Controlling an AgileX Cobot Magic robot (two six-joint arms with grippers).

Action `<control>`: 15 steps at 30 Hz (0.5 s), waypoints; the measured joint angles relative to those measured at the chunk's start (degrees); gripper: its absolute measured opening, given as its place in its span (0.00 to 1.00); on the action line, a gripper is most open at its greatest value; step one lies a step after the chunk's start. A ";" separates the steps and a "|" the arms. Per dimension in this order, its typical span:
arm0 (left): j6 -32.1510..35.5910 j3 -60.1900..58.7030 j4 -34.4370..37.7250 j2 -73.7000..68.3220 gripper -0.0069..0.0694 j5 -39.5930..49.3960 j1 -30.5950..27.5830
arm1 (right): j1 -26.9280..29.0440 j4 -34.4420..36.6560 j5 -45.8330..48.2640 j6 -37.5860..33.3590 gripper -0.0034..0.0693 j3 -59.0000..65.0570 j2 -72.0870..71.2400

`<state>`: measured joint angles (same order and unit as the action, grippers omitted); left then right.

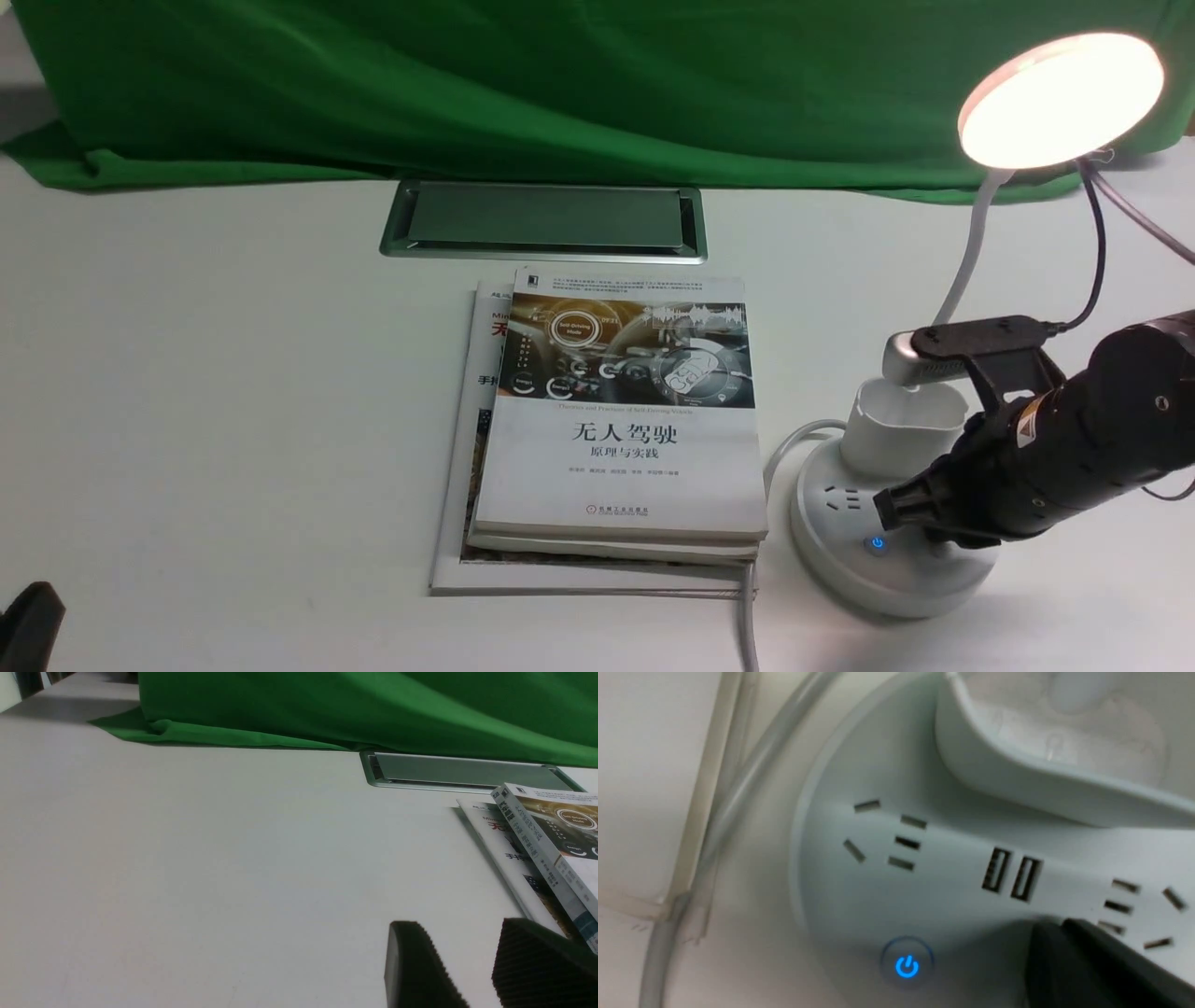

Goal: Turn off the desk lamp on the white desktop by hand.
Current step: 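Press the power button on the lamp base to turn the lamp off with the right gripper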

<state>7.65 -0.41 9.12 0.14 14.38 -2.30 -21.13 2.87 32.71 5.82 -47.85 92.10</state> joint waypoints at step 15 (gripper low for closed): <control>0.05 0.00 0.00 0.00 0.40 0.00 0.00 | 0.00 -0.71 3.62 0.23 0.09 0.52 -3.86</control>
<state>7.70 -0.41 9.12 0.14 14.38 -2.30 -21.13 2.16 36.33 6.05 -47.33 88.25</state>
